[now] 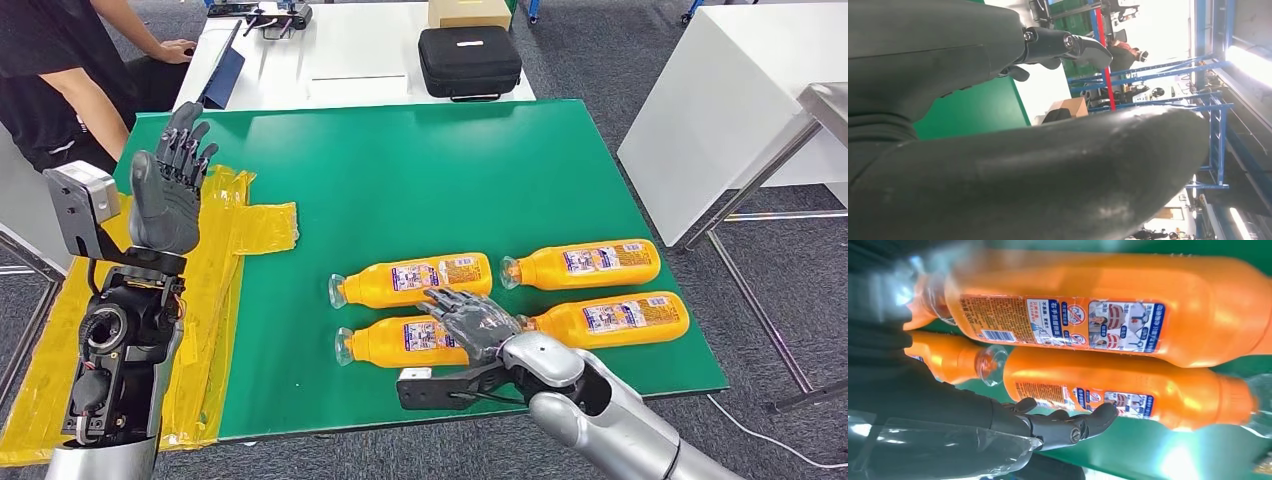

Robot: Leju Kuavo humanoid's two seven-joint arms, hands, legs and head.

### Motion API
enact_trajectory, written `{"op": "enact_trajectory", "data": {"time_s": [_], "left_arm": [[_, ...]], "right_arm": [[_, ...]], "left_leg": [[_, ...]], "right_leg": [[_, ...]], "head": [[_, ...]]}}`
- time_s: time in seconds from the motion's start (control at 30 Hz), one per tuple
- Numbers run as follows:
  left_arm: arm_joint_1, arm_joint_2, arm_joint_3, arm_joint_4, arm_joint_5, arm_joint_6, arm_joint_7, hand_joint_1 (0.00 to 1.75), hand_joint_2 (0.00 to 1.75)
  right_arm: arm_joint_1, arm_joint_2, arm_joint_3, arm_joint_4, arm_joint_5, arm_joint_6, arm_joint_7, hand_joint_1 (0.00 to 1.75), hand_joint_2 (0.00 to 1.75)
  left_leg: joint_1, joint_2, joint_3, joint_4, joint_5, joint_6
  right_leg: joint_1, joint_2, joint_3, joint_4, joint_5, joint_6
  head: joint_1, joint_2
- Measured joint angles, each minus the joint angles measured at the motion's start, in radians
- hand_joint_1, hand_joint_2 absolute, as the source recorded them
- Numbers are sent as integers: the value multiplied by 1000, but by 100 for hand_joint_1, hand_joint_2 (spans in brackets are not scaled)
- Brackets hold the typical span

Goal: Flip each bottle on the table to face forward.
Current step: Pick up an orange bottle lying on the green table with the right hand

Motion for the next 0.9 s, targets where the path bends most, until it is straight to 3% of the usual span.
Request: {"op": "enact_trajectory", "data": {"time_s": [0.47, 0.73, 0.9], "left_arm": [[2, -22, 31, 0, -13, -17, 4, 0, 0], [3, -23, 38, 0, -10, -17, 1, 0, 0], [3, -23, 39, 1, -10, -18, 1, 0, 0]], "right_arm": [[24, -183, 25, -55, -130, 22, -15, 0, 175], [-17, -357, 28, -54, -267, 16, -30, 0, 175], [-23, -395, 29, -49, -287, 9, -31, 0, 175]], "left_leg": [[-1, 0, 0, 0, 0, 0], [-1, 0, -1, 0, 0, 0], [-1, 0, -1, 0, 0, 0]], "right_leg": [[0, 0, 0, 0, 0, 0], [0, 0, 0, 0, 0, 1], [0, 0, 0, 0, 0, 1]], "head": [[0, 0], [0, 0], [0, 0]]}}
